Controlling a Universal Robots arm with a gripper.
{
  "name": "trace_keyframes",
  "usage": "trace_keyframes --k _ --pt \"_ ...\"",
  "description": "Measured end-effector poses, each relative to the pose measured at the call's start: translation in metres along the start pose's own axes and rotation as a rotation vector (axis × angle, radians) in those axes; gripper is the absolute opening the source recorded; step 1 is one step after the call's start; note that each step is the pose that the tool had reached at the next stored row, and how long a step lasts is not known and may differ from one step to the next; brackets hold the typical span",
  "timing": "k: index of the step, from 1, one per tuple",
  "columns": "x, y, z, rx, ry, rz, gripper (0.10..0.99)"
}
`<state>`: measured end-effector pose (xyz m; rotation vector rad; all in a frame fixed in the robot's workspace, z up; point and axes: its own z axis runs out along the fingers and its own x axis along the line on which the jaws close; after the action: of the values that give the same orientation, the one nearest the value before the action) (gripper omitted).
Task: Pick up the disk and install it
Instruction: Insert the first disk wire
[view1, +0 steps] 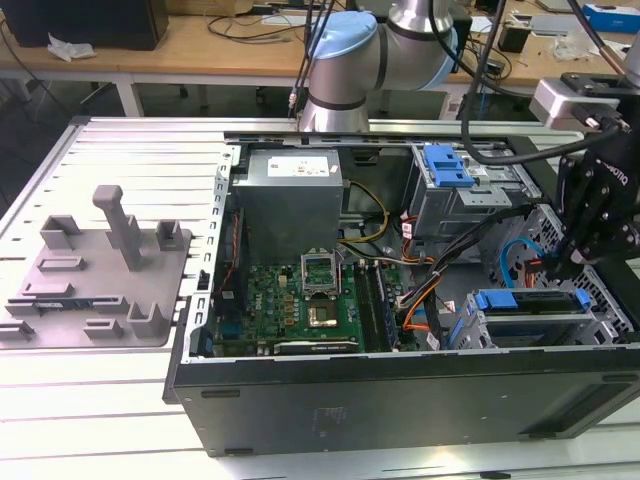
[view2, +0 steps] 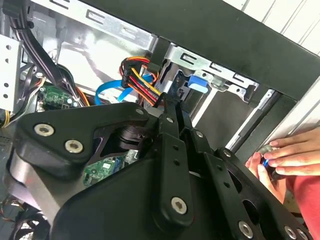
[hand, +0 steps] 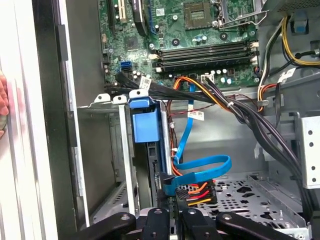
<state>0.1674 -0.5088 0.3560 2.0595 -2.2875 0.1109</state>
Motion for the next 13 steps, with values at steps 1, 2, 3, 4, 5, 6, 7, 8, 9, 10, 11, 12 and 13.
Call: trace_keyframes --k 1,2,3,4,5,6,7,8,9,10,11,12,13 --pt "0.0012 0.0002 0.0001 0.001 -0.0027 0.0 0.169" --pt "0.0025 0.0006 0.0001 0.002 -0.0061 0.0 0.169" --pt "0.0041 0.0015 0.0003 0.003 -0.0105 0.0 0.169" --pt "0.0049 0.0024 0.0004 0.004 -0.0129 -0.001 0.169" --pt "0.007 0.0046 0.0006 0.005 -0.0179 -0.001 0.169" --pt "0.0097 0.0053 0.0008 0.006 -0.024 -0.001 0.169" --pt "0.0102 0.0052 0.0008 0.006 -0.0259 -0.002 0.169" --pt "0.0104 0.0051 0.0008 0.006 -0.0279 -0.007 0.169" --pt "0.0105 0.0051 0.0009 0.007 -0.0292 -0.013 0.169" --pt "0.0107 0.0051 0.0009 0.007 -0.0303 -0.02 0.169" --pt "0.0115 0.005 0.001 0.008 -0.031 -0.029 0.169" --pt "0.013 0.0048 0.0011 0.008 -0.0313 -0.03 0.169" --pt "0.0151 0.0046 0.0013 0.008 -0.0322 -0.03 0.169"
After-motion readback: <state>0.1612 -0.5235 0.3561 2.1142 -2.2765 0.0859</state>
